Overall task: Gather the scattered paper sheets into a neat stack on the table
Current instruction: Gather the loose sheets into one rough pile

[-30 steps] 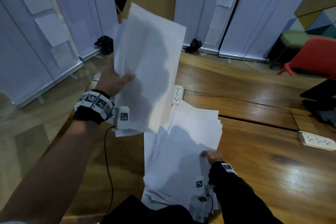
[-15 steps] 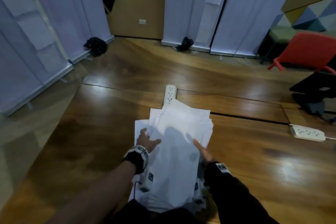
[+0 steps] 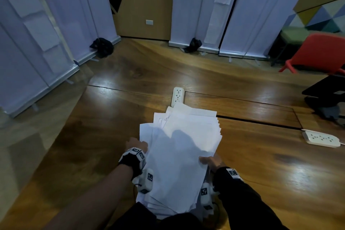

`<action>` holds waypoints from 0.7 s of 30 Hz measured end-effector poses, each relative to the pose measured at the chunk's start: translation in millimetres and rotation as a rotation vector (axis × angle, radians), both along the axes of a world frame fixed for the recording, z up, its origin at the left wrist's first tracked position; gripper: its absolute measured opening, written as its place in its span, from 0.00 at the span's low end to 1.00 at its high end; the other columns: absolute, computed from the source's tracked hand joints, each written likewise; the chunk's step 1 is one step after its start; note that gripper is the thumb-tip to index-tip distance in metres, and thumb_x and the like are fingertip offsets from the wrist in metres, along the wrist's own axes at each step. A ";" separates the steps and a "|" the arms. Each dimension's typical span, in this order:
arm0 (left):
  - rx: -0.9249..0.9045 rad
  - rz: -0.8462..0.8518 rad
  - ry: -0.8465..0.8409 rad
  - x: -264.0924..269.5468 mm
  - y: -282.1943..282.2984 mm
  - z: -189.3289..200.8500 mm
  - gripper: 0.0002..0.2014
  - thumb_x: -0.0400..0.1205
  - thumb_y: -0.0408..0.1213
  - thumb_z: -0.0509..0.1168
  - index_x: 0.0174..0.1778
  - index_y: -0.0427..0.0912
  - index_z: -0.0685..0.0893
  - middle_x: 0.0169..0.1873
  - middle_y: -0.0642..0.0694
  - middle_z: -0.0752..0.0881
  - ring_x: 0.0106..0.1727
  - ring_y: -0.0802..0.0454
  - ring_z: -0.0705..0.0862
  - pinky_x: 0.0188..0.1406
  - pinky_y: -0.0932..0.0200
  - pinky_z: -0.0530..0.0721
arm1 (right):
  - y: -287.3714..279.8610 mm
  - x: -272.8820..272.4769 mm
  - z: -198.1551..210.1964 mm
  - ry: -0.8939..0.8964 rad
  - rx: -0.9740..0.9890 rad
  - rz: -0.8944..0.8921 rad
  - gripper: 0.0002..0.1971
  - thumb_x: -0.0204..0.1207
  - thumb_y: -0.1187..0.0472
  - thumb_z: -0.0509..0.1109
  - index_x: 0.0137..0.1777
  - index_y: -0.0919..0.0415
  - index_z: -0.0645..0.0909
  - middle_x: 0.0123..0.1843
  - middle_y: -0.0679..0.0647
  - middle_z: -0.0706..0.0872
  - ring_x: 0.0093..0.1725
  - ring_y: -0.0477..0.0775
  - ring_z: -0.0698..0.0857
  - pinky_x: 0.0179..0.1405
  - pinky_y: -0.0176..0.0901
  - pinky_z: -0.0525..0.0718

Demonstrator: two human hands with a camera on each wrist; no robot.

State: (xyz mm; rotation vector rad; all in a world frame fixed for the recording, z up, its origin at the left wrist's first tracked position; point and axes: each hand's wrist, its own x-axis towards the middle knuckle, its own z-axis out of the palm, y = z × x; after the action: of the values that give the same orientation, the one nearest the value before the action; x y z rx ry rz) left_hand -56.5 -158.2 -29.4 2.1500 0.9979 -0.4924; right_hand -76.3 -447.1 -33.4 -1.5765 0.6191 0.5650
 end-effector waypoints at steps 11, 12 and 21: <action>-0.176 -0.086 -0.240 1.6 2.1 -6.2 0.11 0.83 0.44 0.59 0.47 0.39 0.81 0.45 0.40 0.85 0.43 0.44 0.80 0.43 0.57 0.74 | 1.4 -6.2 3.3 0.019 0.188 0.025 0.15 0.68 0.81 0.68 0.54 0.72 0.85 0.47 0.70 0.92 0.41 0.71 0.92 0.35 0.55 0.90; -0.220 -0.072 -0.266 4.9 0.8 -5.7 0.09 0.84 0.43 0.60 0.47 0.42 0.80 0.46 0.40 0.85 0.45 0.45 0.80 0.46 0.57 0.74 | 1.9 -6.0 5.5 0.021 0.190 0.034 0.16 0.68 0.82 0.67 0.55 0.72 0.85 0.46 0.69 0.92 0.39 0.70 0.92 0.32 0.53 0.89; -0.423 0.091 -0.144 -1.5 -12.1 -12.4 0.40 0.79 0.61 0.60 0.79 0.35 0.64 0.79 0.38 0.69 0.78 0.38 0.69 0.78 0.46 0.66 | 17.0 2.9 -3.9 -0.027 0.082 0.091 0.22 0.65 0.78 0.74 0.61 0.70 0.83 0.49 0.67 0.92 0.47 0.71 0.91 0.51 0.67 0.88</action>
State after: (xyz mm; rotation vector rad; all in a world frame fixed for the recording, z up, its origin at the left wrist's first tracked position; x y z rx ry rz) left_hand -58.1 -170.4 -41.9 1.7296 0.8230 -0.4516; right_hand -73.4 -430.1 -37.2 -1.5383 0.5001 0.6281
